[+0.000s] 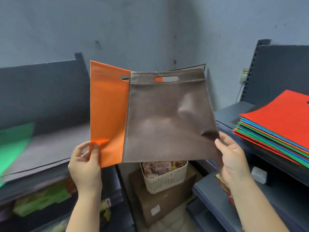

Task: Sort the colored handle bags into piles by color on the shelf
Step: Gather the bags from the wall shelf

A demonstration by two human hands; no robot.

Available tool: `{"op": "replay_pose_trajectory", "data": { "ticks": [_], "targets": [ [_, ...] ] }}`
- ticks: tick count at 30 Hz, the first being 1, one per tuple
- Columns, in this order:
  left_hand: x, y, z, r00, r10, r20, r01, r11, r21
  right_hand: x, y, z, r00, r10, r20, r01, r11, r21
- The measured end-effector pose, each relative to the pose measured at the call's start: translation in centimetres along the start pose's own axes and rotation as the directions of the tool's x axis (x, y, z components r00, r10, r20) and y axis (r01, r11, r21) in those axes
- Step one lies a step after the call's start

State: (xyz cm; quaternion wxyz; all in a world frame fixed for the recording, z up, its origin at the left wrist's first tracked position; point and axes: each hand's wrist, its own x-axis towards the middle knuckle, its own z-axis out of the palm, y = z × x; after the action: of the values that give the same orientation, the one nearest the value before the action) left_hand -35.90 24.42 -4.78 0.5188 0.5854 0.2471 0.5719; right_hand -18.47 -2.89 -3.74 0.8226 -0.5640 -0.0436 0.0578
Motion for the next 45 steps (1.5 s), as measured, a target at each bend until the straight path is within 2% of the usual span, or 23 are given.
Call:
{"op": "replay_pose_trajectory", "data": {
  "ticks": [4, 11, 15, 17, 23, 27, 30, 32, 34, 35, 36, 38, 40, 42, 45],
  "targets": [
    [1.7, 1.6, -5.7, 0.987, 0.028, -0.156, -0.025, 0.999, 0.023, -1.1, 1.5, 5.8, 0.994, 0.06, 0.094, -0.052, 0.996, -0.077],
    [5.2, 3.2, -16.0, 0.919, 0.078, -0.386, -0.036, 0.993, 0.114, -3.6, 3.8, 16.9, 0.957, 0.074, 0.279, -0.084, 0.996, 0.025],
    [7.0, 3.4, -21.6, 0.9, 0.134, -0.415, -0.033, 0.97, 0.242, -4.8, 5.8, 22.3, 0.938, 0.069, 0.339, -0.078, 0.997, 0.012],
    [7.8, 3.2, -23.9, 0.894, 0.155, -0.421, -0.022, 0.952, 0.305, -5.1, 6.8, 24.5, 0.938, 0.031, 0.345, -0.023, 0.999, -0.027],
    [9.1, 3.0, -28.6, 0.907, 0.156, -0.392, 0.035, 0.898, 0.438, -4.9, 8.6, 29.0, 0.924, -0.053, 0.378, 0.169, 0.945, -0.28],
    [8.3, 3.5, -30.4, 0.919, 0.184, -0.349, 0.02, 0.861, 0.508, -4.2, 9.1, 30.5, 0.911, -0.118, 0.395, 0.34, 0.757, -0.558],
    [7.1, 4.0, -31.1, 0.914, 0.213, -0.346, 0.005, 0.847, 0.532, -4.2, 9.3, 30.9, 0.9, -0.06, 0.432, 0.382, 0.583, -0.717],
    [6.2, 4.4, -31.6, 0.9, 0.233, -0.367, 0.006, 0.838, 0.546, -4.7, 9.2, 31.0, 0.873, -0.016, 0.487, 0.447, 0.425, -0.788],
    [5.1, 4.8, -32.2, 0.878, 0.254, -0.407, 0.009, 0.839, 0.544, -5.7, 8.8, 31.1, 0.817, -0.038, 0.575, 0.567, 0.229, -0.791],
    [4.5, 5.0, -32.6, 0.861, 0.264, -0.434, 0.009, 0.847, 0.532, -6.5, 8.6, 31.2, 0.769, -0.069, 0.636, 0.637, 0.165, -0.753],
    [3.9, 5.4, -32.9, 0.84, 0.278, -0.466, 0.007, 0.854, 0.521, -7.3, 8.5, 31.5, 0.707, -0.098, 0.7, 0.706, 0.146, -0.693],
    [2.9, 6.2, -33.5, 0.788, 0.309, -0.532, 0.004, 0.862, 0.507, -9.7, 8.3, 32.5, 0.568, -0.14, 0.811, 0.817, 0.22, -0.534],
    [1.7, 7.3, -34.2, 0.735, 0.328, -0.593, -0.001, 0.876, 0.483, -12.7, 8.2, 33.7, 0.457, -0.163, 0.874, 0.852, 0.364, -0.377],
    [0.7, 8.6, -35.1, 0.68, 0.339, -0.65, -0.007, 0.89, 0.456, -16.1, 8.2, 35.1, 0.384, -0.132, 0.914, 0.823, 0.497, -0.274],
    [-0.8, 10.3, -36.8, 0.603, 0.345, -0.719, -0.035, 0.912, 0.408, -20.6, 8.8, 37.0, 0.303, -0.02, 0.953, 0.739, 0.636, -0.222]
  ]
}}
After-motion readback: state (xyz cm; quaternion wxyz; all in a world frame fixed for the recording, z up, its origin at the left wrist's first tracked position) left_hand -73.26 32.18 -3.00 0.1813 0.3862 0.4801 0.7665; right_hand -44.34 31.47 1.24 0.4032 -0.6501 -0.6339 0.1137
